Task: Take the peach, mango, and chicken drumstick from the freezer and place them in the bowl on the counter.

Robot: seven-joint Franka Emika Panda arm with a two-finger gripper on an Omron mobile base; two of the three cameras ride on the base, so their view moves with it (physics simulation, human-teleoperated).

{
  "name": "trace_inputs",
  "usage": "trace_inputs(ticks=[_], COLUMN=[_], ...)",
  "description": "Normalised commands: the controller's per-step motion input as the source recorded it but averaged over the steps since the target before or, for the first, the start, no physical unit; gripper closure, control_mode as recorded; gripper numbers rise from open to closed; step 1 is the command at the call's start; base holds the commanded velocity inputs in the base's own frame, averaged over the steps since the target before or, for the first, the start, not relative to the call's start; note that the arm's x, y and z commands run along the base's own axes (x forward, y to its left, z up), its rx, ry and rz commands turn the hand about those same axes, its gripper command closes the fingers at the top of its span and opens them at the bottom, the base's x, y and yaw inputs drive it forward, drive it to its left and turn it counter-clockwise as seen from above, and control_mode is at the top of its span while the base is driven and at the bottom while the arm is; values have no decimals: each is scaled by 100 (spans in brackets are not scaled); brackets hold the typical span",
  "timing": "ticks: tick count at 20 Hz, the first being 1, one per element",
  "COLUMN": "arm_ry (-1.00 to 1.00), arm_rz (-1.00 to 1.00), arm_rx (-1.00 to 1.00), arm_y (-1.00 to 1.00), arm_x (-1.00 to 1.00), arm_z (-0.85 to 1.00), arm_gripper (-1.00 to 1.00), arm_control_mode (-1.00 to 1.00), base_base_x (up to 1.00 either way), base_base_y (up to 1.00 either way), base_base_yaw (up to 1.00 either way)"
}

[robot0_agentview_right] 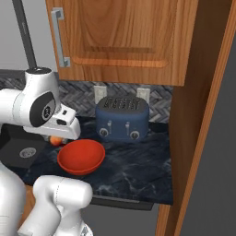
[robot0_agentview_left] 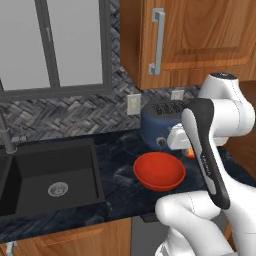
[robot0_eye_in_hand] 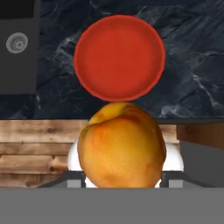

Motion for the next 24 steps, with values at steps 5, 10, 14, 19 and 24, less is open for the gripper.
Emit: trace_inputs(ticks=[5, 10, 14, 19, 24], arm_ry=[0, 0, 0, 0, 0], arm_rz=[0, 0, 0, 0, 0], arm_rx=[-1, -1, -3, 0, 0], arm_y=[0, 0, 4, 0, 0], arm_x=[51, 71, 70, 50, 5], arm_z=[-52, -58, -65, -60, -45], arm_gripper=[100, 100, 100, 100, 100], arm_control_mode=[-100, -100, -100, -100, -100], base_base_x=[0, 0, 0, 0, 0], base_base_y=[0, 0, 0, 0, 0], base_base_yaw=[0, 0, 0, 0, 0])
